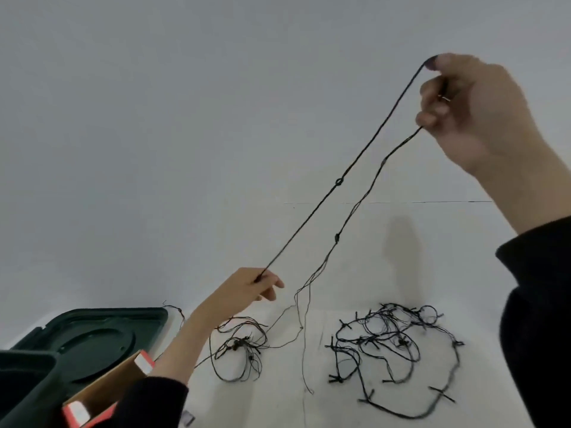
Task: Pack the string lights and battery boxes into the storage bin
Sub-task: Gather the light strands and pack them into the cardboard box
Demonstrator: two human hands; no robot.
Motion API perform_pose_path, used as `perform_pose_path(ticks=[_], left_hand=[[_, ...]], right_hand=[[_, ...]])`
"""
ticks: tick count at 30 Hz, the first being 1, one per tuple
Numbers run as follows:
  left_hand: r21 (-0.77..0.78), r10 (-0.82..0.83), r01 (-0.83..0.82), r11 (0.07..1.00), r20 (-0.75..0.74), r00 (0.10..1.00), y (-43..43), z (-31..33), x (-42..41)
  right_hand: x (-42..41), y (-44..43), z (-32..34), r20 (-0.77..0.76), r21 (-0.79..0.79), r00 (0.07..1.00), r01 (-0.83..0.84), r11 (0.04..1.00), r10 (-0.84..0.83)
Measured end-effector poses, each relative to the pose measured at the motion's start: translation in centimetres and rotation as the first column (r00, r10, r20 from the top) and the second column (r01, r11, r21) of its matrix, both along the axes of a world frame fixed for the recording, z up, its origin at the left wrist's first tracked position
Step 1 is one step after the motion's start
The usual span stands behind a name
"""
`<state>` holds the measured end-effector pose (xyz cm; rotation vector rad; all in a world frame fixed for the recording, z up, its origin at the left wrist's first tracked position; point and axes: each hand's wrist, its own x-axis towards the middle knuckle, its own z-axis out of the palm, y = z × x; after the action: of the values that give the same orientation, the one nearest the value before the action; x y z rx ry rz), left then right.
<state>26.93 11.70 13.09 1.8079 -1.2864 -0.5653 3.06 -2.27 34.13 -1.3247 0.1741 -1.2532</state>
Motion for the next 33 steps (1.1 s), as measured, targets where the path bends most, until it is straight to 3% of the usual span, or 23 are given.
perform_pose_path(ticks=[2,4,6,9,11,13,14,17,19,21,23,25,26,27,29,30,33], left_hand=[[-0.071,0.123,-0.129,0.989,-0.088,0.989,1.3,1.2,2.1],[-0.178,0.218,-0.228,0.957,-0.072,0.973,1.7,4.2,2.9],[-0.267,0.261,-0.223,0.937,0.112,0.959,1.0,8.5,1.6],[-0.317,0.205,-0.059,0.946,0.449,0.87,-0.6,14.6,-2.8],[-0.314,0.2,-0.008,0.949,0.585,0.786,-1.4,17.3,-5.1],[-0.325,0.242,-0.013,0.946,0.678,0.694,-1.4,18.3,-5.4],[-0.319,0.234,-0.009,0.948,0.675,0.7,-1.2,18.2,-5.0],[-0.313,0.122,0.018,0.95,0.424,0.897,-0.1,15.9,-3.2],[-0.287,0.096,-0.004,0.958,0.308,0.947,0.0,13.1,-1.6],[-0.166,0.115,-0.063,0.984,0.322,0.94,0.3,9.8,0.3],[0.055,0.1,-0.126,0.991,0.34,0.935,0.9,7.1,1.7],[0.169,0.09,-0.146,0.975,0.3,0.95,1.1,6.3,1.8],[0.126,0.11,-0.148,0.981,0.267,0.957,1.0,6.9,1.2],[0.031,0.137,-0.149,0.988,0.242,0.96,0.7,8.1,0.2],[-0.147,0.158,-0.12,0.982,0.284,0.946,-0.1,11.1,-2.3],[-0.169,0.157,-0.099,0.981,0.382,0.911,-0.6,12.6,-3.5],[-0.178,0.194,-0.098,0.979,0.681,0.706,-1.7,15.7,-7.1]], right_hand=[[-1.4,-0.6,-0.2,-0.1,-0.056,0.992,0.076,0.996,-0.081],[-1.7,-0.5,-0.8,-0.307,-0.205,0.936,0.115,0.972,-0.175],[-0.7,0.6,-1.5,-0.494,-0.322,0.847,0.031,0.946,-0.196],[2.3,3.1,-2.7,-0.741,-0.375,0.651,-0.201,0.905,-0.163],[3.8,4.4,-3.4,-0.808,-0.412,0.553,-0.281,0.867,-0.204],[4.0,4.6,-3.2,-0.774,-0.435,0.594,-0.245,0.866,-0.221],[3.7,4.2,-2.7,-0.738,-0.415,0.647,-0.208,0.886,-0.194],[1.5,3.1,-1.2,-0.561,-0.192,0.827,-0.163,0.968,0.028],[-0.3,2.1,-0.3,-0.394,-0.108,0.915,-0.145,0.984,0.092],[-2.4,1.3,0.5,-0.187,-0.082,0.978,-0.112,0.99,0.095],[-4.4,0.7,1.0,-0.028,-0.076,0.994,-0.104,0.992,0.102],[-5.5,0.8,0.8,-0.111,-0.154,0.993,-0.05,0.987,0.033],[-5.5,1.2,0.6,-0.271,-0.268,0.959,0.009,0.963,-0.084],[-5.2,1.8,0.2,-0.452,-0.427,0.852,0.053,0.903,-0.263],[-3.7,3.5,-0.8,-0.625,-0.654,0.557,0.009,0.756,-0.548],[-2.9,4.2,-1.3,-0.649,-0.677,0.493,-0.029,0.735,-0.579],[-0.3,6.1,-2.7,-0.739,-0.602,0.468,-0.137,0.787,-0.484]])
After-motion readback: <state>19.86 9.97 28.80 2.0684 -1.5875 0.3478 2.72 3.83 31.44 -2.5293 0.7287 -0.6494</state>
